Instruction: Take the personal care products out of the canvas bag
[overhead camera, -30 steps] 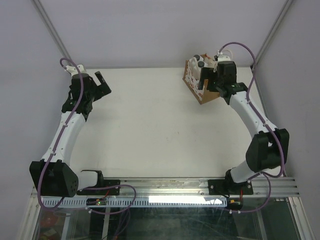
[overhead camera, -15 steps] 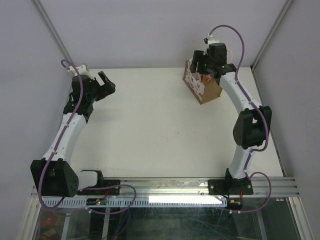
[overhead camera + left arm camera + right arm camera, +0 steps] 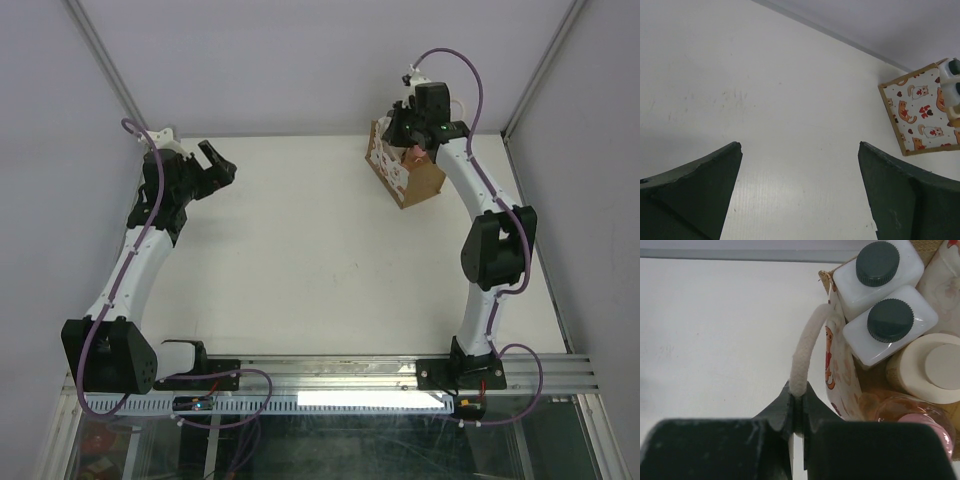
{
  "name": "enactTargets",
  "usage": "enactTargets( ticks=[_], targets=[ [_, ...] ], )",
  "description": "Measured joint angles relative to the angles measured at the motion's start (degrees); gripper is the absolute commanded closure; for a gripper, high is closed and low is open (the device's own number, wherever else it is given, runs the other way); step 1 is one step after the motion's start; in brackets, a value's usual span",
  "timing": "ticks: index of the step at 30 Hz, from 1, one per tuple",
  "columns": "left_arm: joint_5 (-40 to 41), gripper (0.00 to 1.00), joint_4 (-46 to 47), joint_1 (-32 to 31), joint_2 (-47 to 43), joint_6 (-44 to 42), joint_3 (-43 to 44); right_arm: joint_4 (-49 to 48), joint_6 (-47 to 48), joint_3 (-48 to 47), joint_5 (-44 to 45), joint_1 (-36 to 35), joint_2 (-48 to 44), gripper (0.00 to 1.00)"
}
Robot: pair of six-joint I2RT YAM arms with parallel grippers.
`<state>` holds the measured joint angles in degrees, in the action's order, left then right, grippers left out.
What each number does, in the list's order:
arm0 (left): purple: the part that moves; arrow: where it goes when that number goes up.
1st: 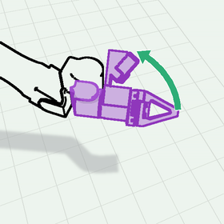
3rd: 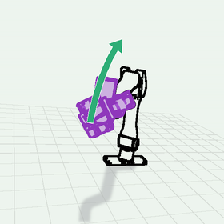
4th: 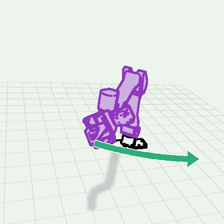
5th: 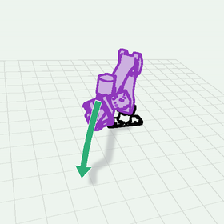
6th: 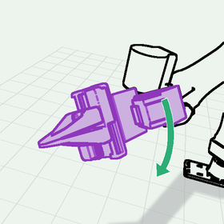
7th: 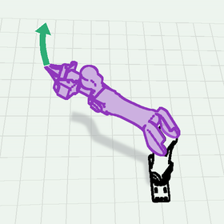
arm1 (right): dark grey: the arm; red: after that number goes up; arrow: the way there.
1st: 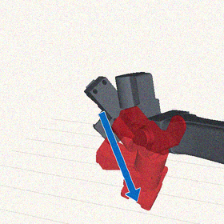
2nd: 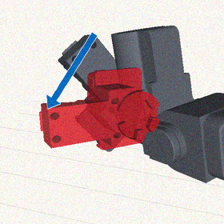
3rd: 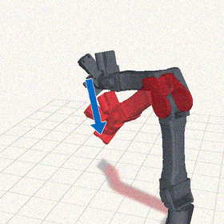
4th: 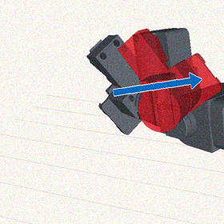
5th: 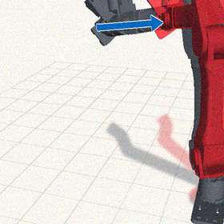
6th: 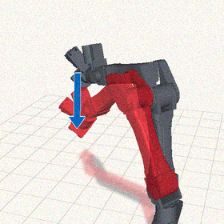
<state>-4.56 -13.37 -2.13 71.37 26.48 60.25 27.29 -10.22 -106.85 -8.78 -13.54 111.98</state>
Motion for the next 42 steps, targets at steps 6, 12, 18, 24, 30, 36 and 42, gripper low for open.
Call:
enactTargets(
  ticks=[6,12,18,24,30,36,42],
  targets=[
    [-0.09,0.01,0.04,-0.02,-0.13,1.38,-1.29,1.95,0.07,1.31,-3.74,-0.50,-0.83,1.00],
    [-0.76,0.01,0.09,-0.24,-0.39,2.43,-2.23,2.54,0.20,9.44,-4.15,-2.51,-6.49,1.00],
    [-3.17,0.01,0.81,-1.68,-1.84,4.63,-3.43,2.51,0.24,17.40,-3.61,-4.46,-12.79,1.00],
    [-6.32,0.01,1.62,-2.51,-3.26,7.65,-5.07,2.80,0.20,24.98,-3.67,-8.48,-20.20,1.00],
    [-10.62,0.01,3.21,-3.52,-4.44,12.00,-8.28,3.96,-0.26,31.78,-4.90,-14.47,-27.34,1.00],
    [-15.47,0.01,6.80,-5.38,-4.61,17.92,-12.24,5.09,-1.79,37.59,-6.88,-18.84,-33.70,1.00],
    [-18.58,0.01,10.71,-9.92,-4.61,23.12,-14.01,5.16,-4.39,44.46,-8.66,-22.36,-39.34,1.00]
  ],
)
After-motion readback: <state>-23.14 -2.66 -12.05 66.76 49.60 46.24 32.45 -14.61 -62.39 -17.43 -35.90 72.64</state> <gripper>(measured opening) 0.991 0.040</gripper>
